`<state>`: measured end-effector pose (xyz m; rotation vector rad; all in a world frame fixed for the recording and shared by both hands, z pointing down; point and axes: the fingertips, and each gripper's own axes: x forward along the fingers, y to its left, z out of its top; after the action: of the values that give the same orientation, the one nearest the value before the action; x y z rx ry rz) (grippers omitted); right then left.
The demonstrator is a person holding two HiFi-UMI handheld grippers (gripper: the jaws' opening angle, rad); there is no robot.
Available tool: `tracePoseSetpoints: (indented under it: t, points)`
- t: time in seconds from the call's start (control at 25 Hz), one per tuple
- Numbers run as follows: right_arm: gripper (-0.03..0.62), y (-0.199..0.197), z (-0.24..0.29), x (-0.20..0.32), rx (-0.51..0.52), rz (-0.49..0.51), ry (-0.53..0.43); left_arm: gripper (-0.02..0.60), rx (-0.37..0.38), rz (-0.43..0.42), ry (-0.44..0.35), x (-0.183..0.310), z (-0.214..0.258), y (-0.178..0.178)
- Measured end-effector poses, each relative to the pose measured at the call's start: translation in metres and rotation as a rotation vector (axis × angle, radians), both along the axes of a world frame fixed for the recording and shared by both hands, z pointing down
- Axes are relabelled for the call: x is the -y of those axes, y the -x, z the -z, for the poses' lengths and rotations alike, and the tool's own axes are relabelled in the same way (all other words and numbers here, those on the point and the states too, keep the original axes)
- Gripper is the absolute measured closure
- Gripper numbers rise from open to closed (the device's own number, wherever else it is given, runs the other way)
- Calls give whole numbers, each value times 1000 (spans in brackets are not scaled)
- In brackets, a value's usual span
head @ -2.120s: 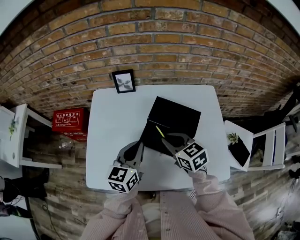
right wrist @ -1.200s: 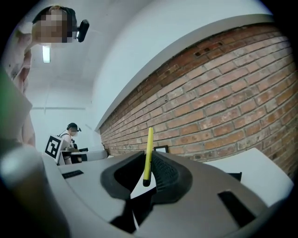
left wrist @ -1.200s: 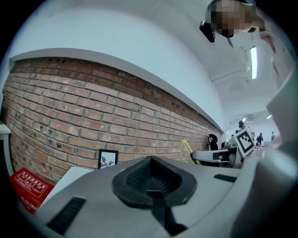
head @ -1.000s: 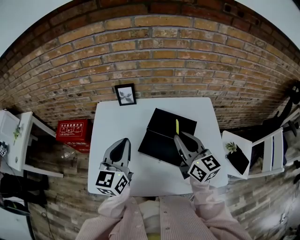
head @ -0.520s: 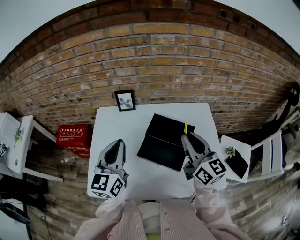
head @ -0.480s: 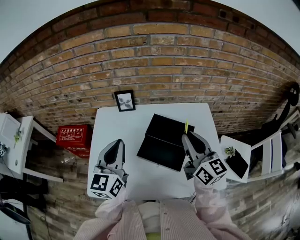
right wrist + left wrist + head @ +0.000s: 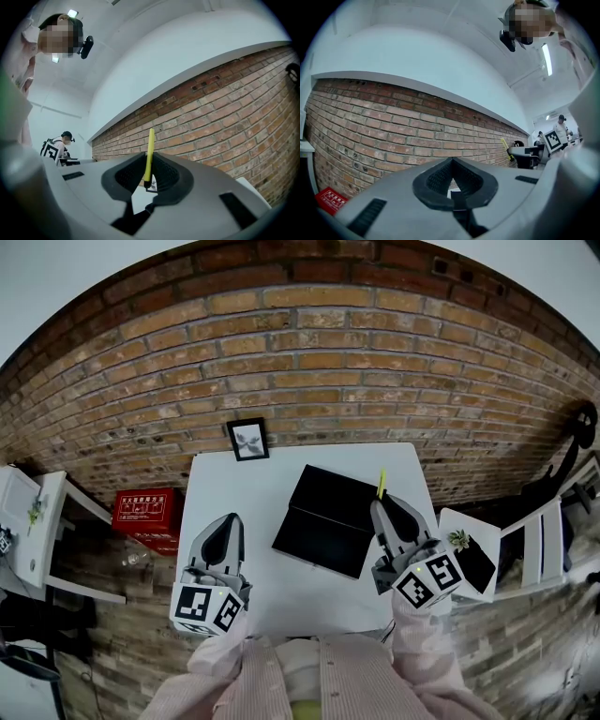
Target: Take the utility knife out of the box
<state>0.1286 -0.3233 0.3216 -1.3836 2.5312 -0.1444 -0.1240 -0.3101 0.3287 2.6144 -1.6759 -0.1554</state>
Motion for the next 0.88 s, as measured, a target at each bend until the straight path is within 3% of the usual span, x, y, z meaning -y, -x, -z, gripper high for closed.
tracePoseSetpoints:
  t: [0.88]
  points:
    - [542, 0, -8, 4, -34, -5, 10, 589, 5, 5, 28, 4, -7, -2]
